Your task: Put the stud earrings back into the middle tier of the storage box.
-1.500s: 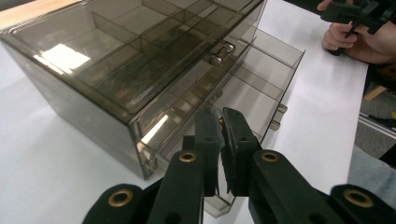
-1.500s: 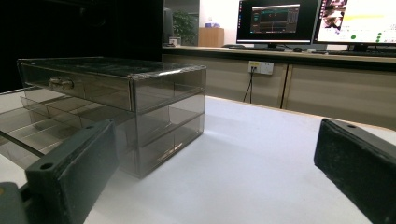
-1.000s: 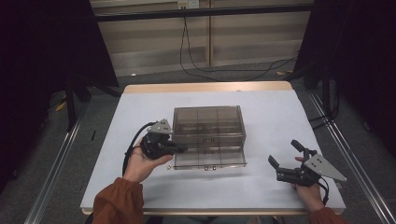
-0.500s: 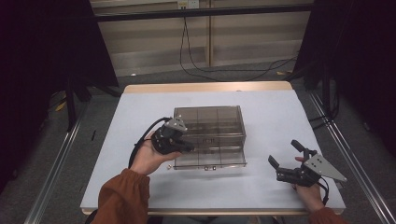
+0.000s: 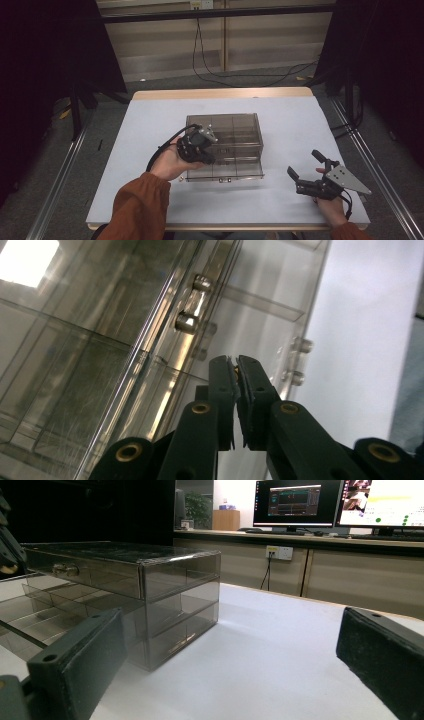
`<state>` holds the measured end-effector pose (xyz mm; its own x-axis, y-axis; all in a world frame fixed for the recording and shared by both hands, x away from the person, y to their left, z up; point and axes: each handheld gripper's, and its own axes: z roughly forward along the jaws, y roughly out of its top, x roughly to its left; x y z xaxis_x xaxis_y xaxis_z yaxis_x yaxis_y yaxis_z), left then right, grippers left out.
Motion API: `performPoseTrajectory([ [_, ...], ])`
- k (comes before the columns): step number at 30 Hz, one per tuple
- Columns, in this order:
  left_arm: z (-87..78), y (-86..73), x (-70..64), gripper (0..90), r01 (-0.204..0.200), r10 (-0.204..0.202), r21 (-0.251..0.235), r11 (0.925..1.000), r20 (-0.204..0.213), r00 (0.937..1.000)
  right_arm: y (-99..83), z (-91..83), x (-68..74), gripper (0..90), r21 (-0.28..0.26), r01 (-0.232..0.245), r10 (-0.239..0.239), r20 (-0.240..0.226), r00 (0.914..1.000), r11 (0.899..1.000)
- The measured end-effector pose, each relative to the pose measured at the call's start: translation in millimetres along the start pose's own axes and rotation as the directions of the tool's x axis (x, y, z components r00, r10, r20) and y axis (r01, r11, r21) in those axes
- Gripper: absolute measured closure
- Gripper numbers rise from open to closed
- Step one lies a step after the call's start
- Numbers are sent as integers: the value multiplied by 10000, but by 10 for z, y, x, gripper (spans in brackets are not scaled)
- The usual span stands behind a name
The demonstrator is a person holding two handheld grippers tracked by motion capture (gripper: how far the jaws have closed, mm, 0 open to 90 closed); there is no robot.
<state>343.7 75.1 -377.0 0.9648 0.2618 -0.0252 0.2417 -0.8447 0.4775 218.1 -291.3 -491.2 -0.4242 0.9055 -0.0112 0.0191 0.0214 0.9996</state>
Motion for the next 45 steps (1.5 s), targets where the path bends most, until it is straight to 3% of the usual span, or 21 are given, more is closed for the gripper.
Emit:
performPoseTrajectory([
  [2,60,24,14,860,-20,16,214,9998,154,9999,0,0,0,0,22,14,-14,1,10000,10000],
  [6,154,86,4,862,12,-17,622,9981,77,10000,0,1,0,0,3,-14,14,7,10000,10000],
  [7,186,126,-4,862,-192,177,881,9959,173,9997,0,1,0,0,-5,6,-6,8,10000,10000],
  [9,205,145,-17,861,-166,151,879,9960,181,9997,0,1,0,0,-5,17,-17,26,10000,10000],
  [10,236,186,-28,861,-342,318,1146,9928,225,9992,0,0,0,0,-5,7,-7,6,10000,10000],
  [16,330,271,-47,860,-644,593,1601,9850,367,9976,0,0,0,0,-11,3,-3,14,10000,10000],
  [19,402,314,-68,859,-613,545,1705,9835,442,9975,0,0,-1,0,-13,-17,17,3,10000,10000],
  [22,467,365,-86,859,-881,798,2023,9754,489,9956,0,-1,0,0,-16,-7,7,16,10000,10000],
  [27,515,389,-86,858,-910,824,2266,9697,469,9955,0,-1,0,0,-18,-8,8,15,10000,10000],
  [30,537,383,-75,856,-723,640,2193,9730,444,9970,0,-1,0,0,-19,-4,4,14,10000,10000],
  [35,559,379,-62,851,-640,574,2317,9707,351,9977,0,-1,0,0,-16,-9,9,15,10000,10000],
  [38,566,373,-72,844,-396,331,2109,9767,342,9989,0,-1,0,0,-17,-4,4,13,10000,10000],
  [40,560,372,-69,832,-427,357,2162,9754,359,9987,0,-1,0,0,-16,-5,5,13,10000,10000],
  [45,527,354,-53,834,-243,167,1879,9819,419,9990,0,-1,1,0,-19,-6,6,15,10000,10000],
])
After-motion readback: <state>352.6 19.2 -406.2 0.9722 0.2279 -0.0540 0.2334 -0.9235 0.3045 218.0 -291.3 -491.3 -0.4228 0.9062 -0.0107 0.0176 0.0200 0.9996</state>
